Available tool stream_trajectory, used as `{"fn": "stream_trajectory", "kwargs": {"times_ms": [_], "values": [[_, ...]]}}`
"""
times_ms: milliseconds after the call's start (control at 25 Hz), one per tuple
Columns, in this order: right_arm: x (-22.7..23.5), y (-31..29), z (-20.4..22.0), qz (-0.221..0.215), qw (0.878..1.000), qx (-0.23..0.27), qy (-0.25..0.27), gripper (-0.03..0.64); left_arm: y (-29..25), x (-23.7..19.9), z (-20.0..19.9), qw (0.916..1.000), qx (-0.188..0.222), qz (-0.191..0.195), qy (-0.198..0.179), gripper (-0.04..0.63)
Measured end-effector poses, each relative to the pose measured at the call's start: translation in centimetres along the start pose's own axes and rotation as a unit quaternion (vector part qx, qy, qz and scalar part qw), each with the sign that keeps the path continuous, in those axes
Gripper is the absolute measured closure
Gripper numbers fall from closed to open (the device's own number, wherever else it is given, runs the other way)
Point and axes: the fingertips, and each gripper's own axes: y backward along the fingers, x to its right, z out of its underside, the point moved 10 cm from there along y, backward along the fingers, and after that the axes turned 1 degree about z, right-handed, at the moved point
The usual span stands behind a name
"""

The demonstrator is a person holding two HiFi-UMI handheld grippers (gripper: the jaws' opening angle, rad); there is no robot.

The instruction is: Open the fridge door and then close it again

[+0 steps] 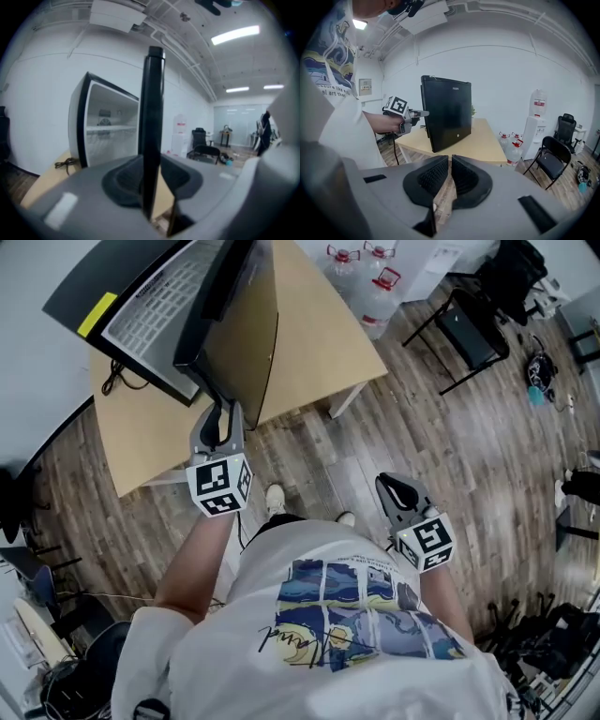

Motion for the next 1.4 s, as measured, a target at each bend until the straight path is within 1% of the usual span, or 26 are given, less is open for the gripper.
{"fn": "stream_trajectory", "kwargs": {"times_ms": [200, 440, 640, 840, 1120, 1400], "values": [[2.3, 3.0, 2.4, -0.008, 1.0, -0.007, 0.0, 0.589, -0.4, 3.4, 0.2, 0.9997, -0.001, -0.023, 0.009, 0.471], [4.9, 6.3, 4.1, -0.011, 1.0, -0.004, 0.009, 0.589, -1.2, 7.5, 0.3, 0.9991, -0.006, -0.04, 0.007, 0.474], [6.6, 8.9, 5.8, -0.007, 1.0, 0.0, 0.005, 0.589, -2.1, 10.9, 0.0, 0.9982, -0.005, -0.059, 0.006, 0.474], [8.1, 11.5, 7.8, 0.011, 1.0, -0.002, -0.009, 0.589, -3.4, 14.0, -0.3, 0.9978, -0.004, -0.065, 0.002, 0.474], [9.6, 14.7, 10.5, 0.04, 0.998, -0.001, -0.043, 0.589, -5.6, 17.9, -0.9, 0.9957, -0.014, -0.092, 0.007, 0.474], [10.4, 16.7, 12.4, 0.061, 0.997, 0.001, -0.055, 0.589, -7.9, 21.9, -1.4, 0.9964, -0.022, -0.08, 0.021, 0.482]]}}
